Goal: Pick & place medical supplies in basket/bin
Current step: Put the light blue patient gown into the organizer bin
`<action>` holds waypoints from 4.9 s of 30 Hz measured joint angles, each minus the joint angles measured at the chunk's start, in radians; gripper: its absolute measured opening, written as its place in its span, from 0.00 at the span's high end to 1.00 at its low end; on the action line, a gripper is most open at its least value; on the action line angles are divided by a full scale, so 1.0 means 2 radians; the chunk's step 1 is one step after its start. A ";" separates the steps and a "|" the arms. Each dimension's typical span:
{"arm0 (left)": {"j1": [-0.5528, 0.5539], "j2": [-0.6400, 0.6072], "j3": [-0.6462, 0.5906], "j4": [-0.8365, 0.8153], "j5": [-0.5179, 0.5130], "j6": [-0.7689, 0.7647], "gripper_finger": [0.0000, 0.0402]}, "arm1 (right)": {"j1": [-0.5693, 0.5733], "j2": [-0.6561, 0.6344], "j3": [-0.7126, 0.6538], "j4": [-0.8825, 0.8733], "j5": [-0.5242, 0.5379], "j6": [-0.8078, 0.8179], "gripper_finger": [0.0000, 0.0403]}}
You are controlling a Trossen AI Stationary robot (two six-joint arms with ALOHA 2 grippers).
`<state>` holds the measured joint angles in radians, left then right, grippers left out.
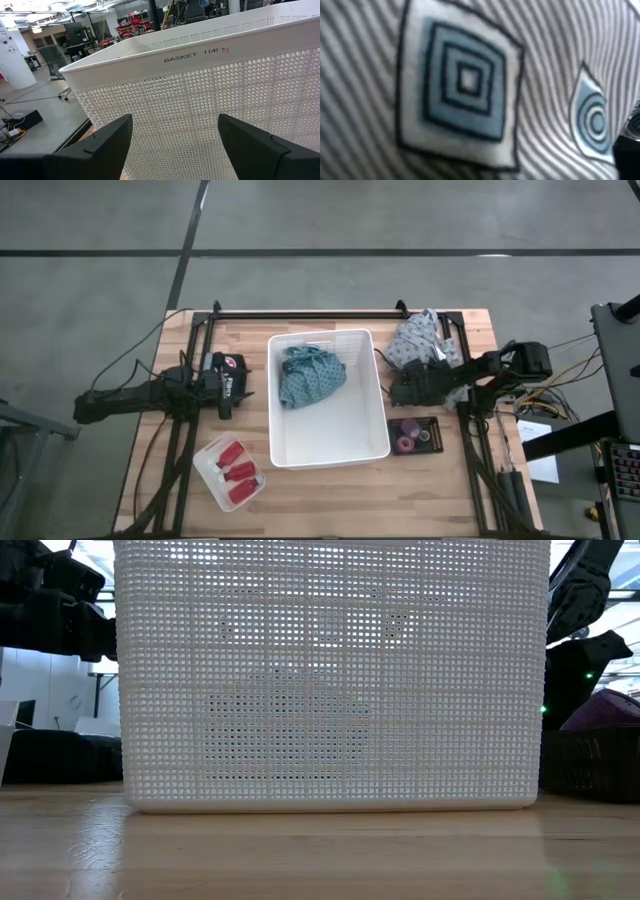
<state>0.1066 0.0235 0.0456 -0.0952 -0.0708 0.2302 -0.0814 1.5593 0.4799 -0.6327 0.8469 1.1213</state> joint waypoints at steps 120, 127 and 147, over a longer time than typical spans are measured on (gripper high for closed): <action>0.000 0.000 0.000 0.000 0.000 0.000 0.26 | 0.331 -0.107 0.443 -0.033 0.179 -0.330 0.97; 0.000 0.000 0.000 0.000 0.000 0.000 0.26 | 0.309 -0.059 0.472 -0.034 0.111 -0.342 0.97; 0.000 0.000 0.000 0.000 0.000 0.000 0.26 | 0.195 0.026 0.470 -0.034 -0.207 -0.329 0.97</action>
<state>0.1066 0.0235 0.0456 -0.0949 -0.0708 0.2306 0.3077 1.6121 1.4204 -0.7004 0.4326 0.4633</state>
